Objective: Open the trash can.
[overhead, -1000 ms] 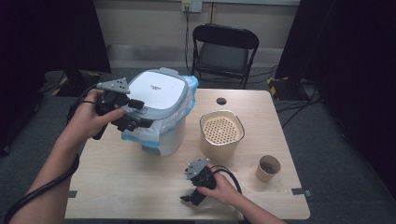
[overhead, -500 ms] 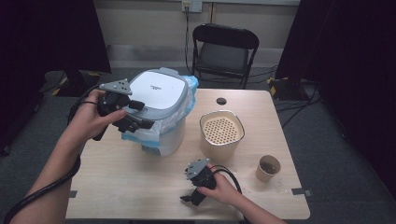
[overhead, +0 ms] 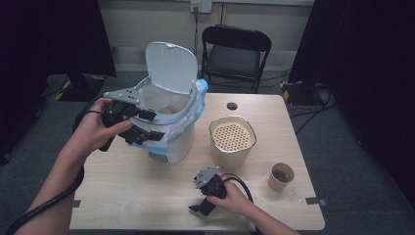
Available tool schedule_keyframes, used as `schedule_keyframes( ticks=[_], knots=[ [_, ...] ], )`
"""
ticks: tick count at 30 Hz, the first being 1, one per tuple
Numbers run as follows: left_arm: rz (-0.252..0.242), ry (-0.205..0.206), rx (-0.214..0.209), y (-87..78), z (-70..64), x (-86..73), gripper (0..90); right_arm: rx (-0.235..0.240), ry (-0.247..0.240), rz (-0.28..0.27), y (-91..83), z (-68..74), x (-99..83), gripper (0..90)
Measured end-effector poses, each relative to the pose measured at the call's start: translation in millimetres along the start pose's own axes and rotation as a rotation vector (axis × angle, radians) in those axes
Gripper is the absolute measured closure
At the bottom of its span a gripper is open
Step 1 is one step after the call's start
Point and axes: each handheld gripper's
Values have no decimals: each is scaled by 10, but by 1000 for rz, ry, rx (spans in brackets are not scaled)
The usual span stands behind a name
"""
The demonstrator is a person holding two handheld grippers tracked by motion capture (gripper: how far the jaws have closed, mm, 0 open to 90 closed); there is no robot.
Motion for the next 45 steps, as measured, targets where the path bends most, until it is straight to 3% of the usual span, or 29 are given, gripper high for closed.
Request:
schedule_keyframes(
  ticks=[10, 18, 20, 30, 35, 45],
  knots=[
    [-9, 23, -31, 45, -210, -98, 200, -1, 4, -1, 2, 3, 1, 0],
    [-12, 34, -63, 192, -342, -294, 199, -1, 8, -1, 2, 5, 2, 0],
    [-5, 10, -50, 231, -371, -348, 192, -2, 4, -4, 3, 2, 2, 0],
    [-20, 29, -86, 381, -529, -575, 196, -6, 0, -4, 1, 1, 1, 0],
    [-27, 26, -121, 497, -622, -692, 196, -6, 7, -3, -13, 9, -9, 0],
    [16, 5, -179, 871, -720, -981, 196, -2, 12, -6, -37, 11, -30, 0]
  ],
)
Point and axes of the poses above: each handheld gripper's, and its own axes: y roughly forward along the jaws, x roughly out of its top, z roughly to its left, and after that the axes turned 4 degrees about x, right-handed
